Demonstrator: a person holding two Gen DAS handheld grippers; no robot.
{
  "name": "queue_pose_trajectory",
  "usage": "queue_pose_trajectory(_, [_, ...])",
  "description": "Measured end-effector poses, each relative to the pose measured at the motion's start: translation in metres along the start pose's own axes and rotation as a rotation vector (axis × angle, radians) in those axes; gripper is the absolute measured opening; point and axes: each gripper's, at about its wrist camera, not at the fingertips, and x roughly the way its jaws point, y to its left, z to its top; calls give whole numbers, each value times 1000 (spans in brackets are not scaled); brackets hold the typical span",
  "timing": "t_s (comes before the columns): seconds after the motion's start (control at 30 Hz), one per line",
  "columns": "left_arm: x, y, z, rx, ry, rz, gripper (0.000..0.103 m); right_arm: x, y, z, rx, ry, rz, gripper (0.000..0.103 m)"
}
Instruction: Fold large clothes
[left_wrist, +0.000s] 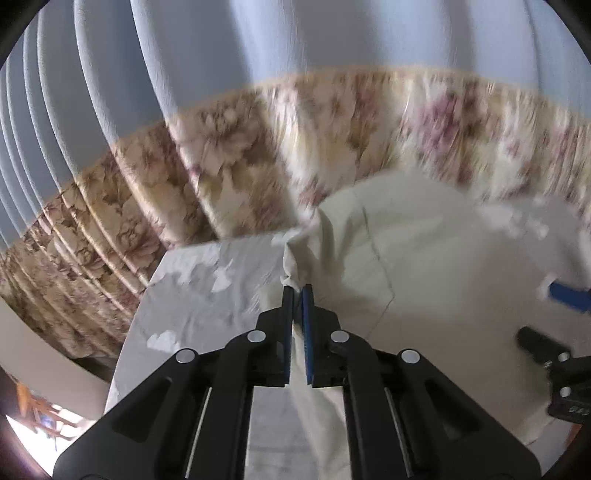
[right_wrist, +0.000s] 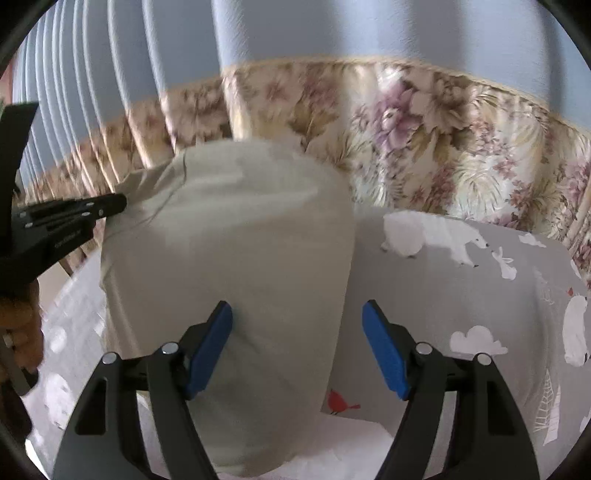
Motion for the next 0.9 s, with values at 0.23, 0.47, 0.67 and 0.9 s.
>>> queue_pose_trajectory(0.23, [62,8,-46,-38,136,-11,5,20,17,-21,-68,-8,-75,89])
queue_pose_trajectory(0.47, [78,10,-66,-49,147,48,29,45,29,-34,-102,18,-108,90])
queue_pose_trajectory(0.67, [51,30,-70,-184,117,47,67,50,28,-36,-79,9,-124,95])
queue_pose_trajectory(0.9, [3,14,-95,-190,76,-60,74,53,13,-37,18,41,-52,99])
